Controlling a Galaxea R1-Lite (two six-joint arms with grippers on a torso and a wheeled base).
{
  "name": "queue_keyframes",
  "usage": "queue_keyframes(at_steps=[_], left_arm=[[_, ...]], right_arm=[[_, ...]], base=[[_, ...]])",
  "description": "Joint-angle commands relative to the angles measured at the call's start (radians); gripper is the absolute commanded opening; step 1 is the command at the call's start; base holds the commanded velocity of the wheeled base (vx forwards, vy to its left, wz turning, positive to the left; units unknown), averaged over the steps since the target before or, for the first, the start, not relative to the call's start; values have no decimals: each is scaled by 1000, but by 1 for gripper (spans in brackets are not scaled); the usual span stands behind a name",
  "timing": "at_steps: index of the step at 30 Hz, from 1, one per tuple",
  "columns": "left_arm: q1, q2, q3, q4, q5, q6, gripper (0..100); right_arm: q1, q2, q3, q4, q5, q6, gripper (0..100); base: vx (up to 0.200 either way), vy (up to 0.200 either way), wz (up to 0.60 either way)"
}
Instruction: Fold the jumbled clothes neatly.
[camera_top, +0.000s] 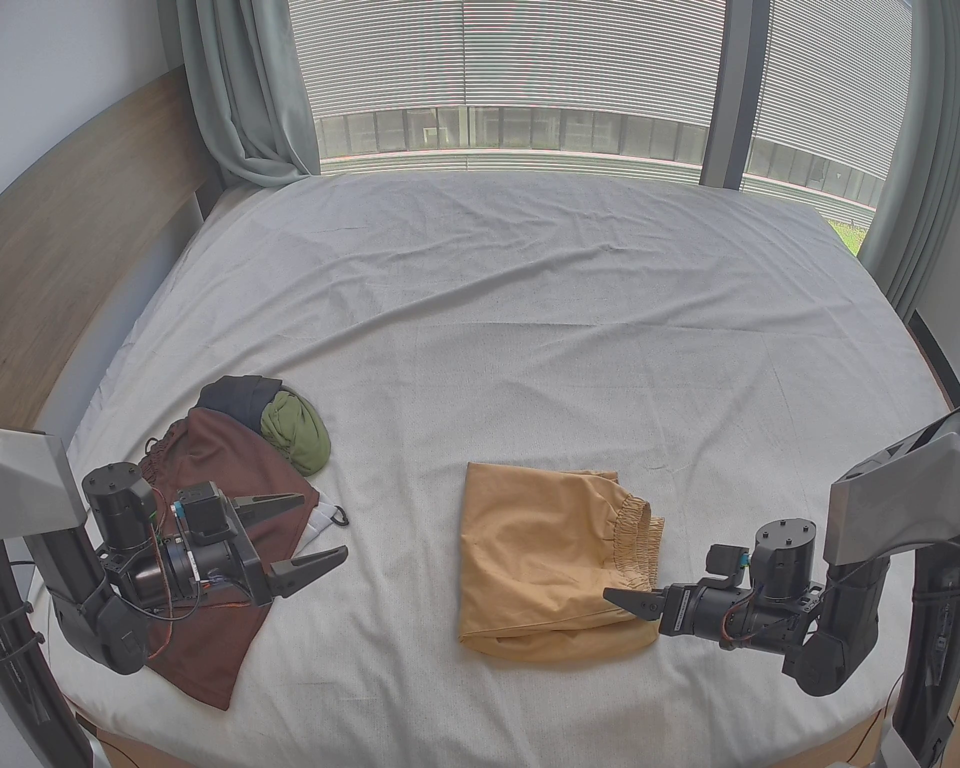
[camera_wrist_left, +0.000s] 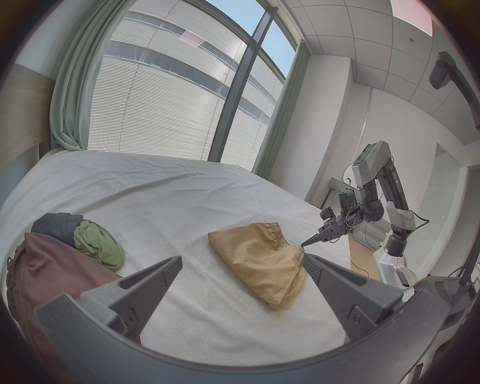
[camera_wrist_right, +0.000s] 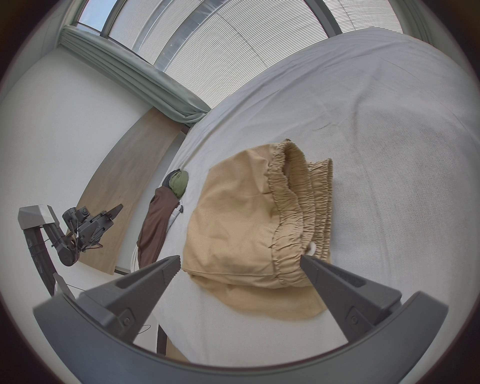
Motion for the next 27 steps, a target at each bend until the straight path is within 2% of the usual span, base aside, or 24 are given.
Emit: queue_keyframes(at_steps=[1,7,27], left_arm=[[-1,9,1,0,1,3,100],[-1,9,2,0,1,3,100],[-4,11,1,0,1,3,100]], right_arm=[[-31,28,-5,0,1,-12,100],[-53,82,-11,0,1,-21,100],[-39,214,-97,0,2,-4,100]], base=[[0,0,0],[0,0,0],[0,0,0]])
